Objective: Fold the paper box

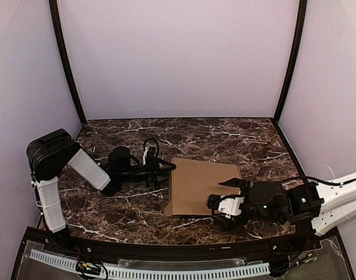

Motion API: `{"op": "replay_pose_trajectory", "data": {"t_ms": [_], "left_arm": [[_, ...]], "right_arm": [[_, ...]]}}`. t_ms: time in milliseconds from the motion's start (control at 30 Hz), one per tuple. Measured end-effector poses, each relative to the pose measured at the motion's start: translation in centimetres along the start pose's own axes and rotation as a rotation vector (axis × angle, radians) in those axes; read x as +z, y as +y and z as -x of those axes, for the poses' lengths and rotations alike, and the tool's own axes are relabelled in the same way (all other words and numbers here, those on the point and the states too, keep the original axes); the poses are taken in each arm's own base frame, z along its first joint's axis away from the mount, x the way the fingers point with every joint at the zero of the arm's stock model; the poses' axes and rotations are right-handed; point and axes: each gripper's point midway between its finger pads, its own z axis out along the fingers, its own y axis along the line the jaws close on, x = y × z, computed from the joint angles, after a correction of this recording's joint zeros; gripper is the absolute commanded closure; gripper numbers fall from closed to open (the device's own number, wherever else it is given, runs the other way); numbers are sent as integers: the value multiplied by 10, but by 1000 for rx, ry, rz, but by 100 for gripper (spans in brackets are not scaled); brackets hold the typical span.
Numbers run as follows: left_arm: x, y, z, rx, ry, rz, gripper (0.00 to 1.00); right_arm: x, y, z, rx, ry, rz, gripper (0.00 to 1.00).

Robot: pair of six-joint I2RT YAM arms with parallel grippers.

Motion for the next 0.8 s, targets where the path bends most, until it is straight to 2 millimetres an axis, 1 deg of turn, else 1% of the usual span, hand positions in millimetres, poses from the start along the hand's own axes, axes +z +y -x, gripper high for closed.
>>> {"op": "replay_pose_trajectory", "data": {"t_ms": [67,200,267,333,400,567,700,800], "left_arm": [[-4,-6,3,2,-11,-8,97],[-17,-28,19,24,-53,-46,99],[-26,-36,27,29,-79,-61,99],[-36,-38,35,23,-106,-67,99],[-45,-36,41,-1,-126,-65,99],[-61,-25,48,-101,-142,-60,99],[-71,-27,46,-168,-124,-85,99],[-81,-31,42,-211,-98,-108,99]], "right_arm": [[-11,-9,14,26,-33,5,1],[-36,-32,44,77,-105,6,1],[-44,-41,53,92,-122,-1,1],[-51,-50,61,100,-131,-10,1],[-54,-55,62,93,-124,-23,1],[-56,-62,53,16,-86,-57,1],[-59,-71,45,-65,-82,-87,1],[-59,-70,34,-148,-65,-94,1]]}}
